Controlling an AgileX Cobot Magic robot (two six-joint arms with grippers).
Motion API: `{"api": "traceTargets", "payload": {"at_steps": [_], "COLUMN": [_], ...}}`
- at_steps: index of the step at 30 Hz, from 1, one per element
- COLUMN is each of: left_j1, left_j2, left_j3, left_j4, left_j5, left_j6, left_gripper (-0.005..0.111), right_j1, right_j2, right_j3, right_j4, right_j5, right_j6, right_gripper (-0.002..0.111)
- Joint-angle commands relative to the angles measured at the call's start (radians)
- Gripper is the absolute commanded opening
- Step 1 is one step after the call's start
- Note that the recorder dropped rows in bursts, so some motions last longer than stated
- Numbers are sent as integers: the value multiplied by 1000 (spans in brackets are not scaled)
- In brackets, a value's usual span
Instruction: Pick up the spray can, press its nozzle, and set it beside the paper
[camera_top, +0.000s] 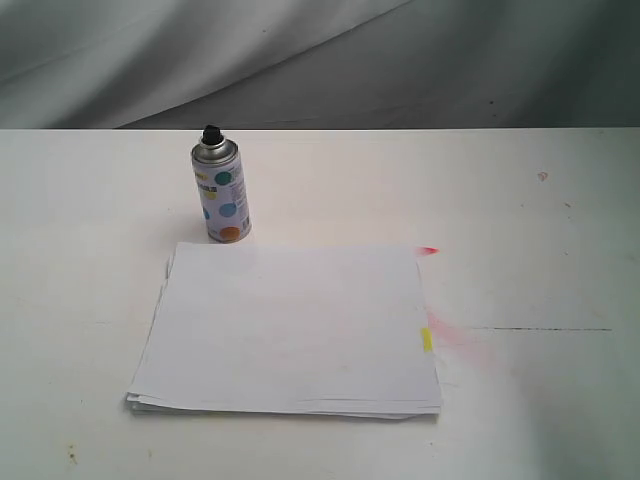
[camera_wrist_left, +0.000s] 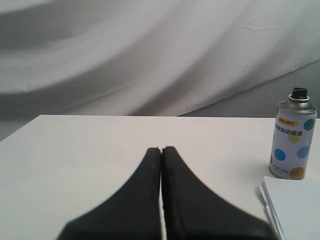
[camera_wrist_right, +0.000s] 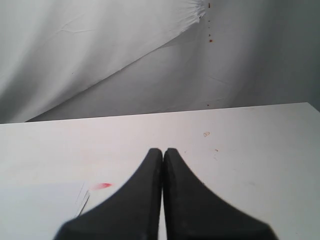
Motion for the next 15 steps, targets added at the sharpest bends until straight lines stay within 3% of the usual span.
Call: {"api": "traceTargets", "payload": {"at_steps": [1,11,15], "left_j1": [2,2,2], "left_j2": [84,596,716], "left_j3": [-28,-336,-411], "left_j4": [-4,-26,-55], "left_j5": [-11,55,60], "left_j6": [-75,-170,-173], "left_gripper": [1,1,1], "right_j1": [-8,-8,-8], "right_j2": [1,1,1], "right_j3": [3,3,3], "right_j4": [-13,-13,-13], "right_j5": [-10,-10,-10], "right_j6": [1,1,1], "right_gripper": [0,0,0]}}
